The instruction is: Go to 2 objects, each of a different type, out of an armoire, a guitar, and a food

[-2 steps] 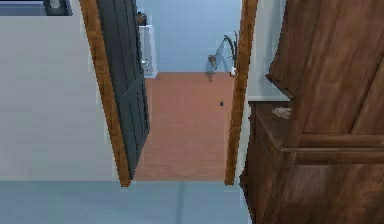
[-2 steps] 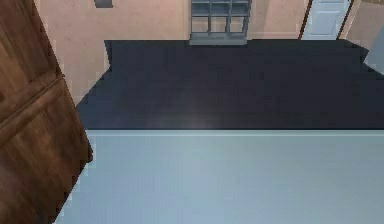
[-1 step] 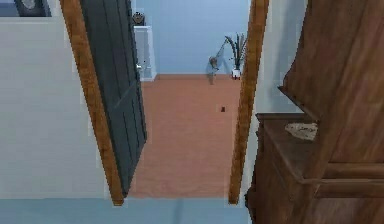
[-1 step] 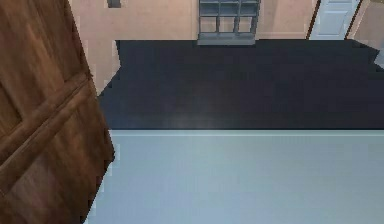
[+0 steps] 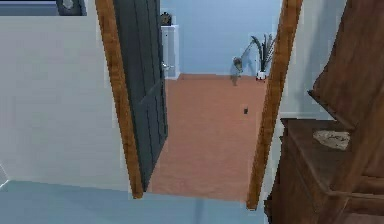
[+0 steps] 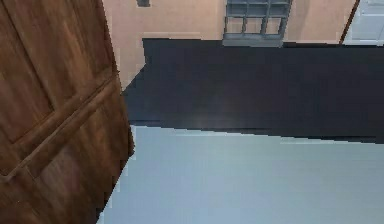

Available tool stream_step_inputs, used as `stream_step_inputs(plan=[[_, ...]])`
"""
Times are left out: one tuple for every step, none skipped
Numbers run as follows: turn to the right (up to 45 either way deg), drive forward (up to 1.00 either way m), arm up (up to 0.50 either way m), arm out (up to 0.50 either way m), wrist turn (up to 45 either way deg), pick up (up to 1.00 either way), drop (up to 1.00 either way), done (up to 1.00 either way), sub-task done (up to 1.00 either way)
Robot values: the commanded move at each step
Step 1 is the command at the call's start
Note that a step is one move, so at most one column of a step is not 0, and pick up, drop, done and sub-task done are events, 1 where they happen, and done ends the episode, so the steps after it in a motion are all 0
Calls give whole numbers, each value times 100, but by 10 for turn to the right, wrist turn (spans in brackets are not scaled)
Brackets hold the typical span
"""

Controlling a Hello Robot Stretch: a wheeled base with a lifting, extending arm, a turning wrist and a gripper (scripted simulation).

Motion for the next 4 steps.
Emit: stream_step_inputs(plan=[[0,100,0,0,0,0,0,0,0],[0,35,0,0,0,0,0,0,0],[450,0,0,0,0,0,0,0,0],[30,0,0,0,0,0,0,0,0]])
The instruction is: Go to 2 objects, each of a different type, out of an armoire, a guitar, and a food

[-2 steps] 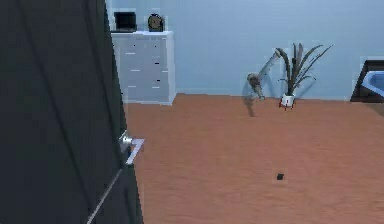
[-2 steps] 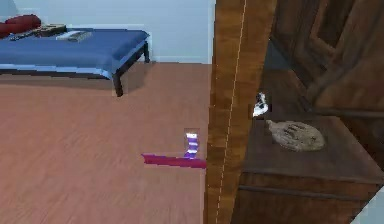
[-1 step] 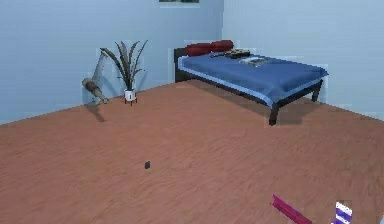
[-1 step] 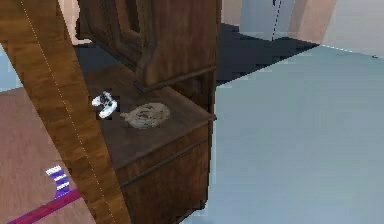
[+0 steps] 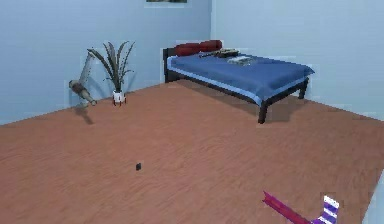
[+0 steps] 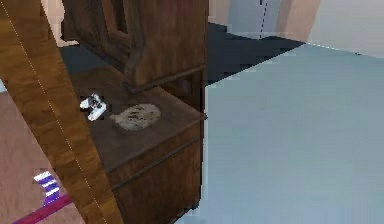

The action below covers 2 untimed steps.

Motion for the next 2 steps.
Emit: stream_step_inputs(plan=[[-150,0,0,0,0,0,0,0,0],[0,25,0,0,0,0,0,0,0]])
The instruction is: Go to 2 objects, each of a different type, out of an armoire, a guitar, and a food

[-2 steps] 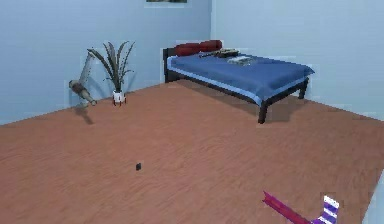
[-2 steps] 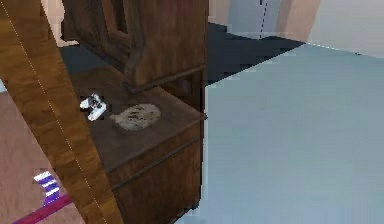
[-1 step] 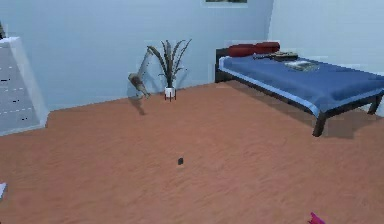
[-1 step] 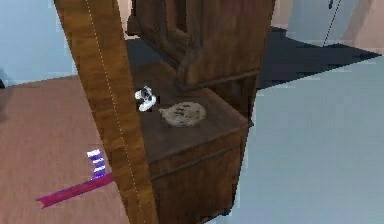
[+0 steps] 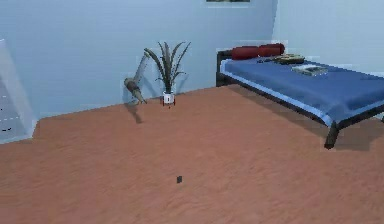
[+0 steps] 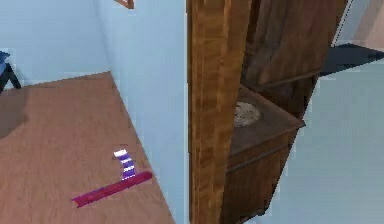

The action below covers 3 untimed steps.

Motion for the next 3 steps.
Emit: stream_step_inputs(plan=[[-270,0,0,0,0,0,0,0,0],[0,100,0,0,0,0,0,0,0],[-30,0,0,0,0,0,0,0,0]])
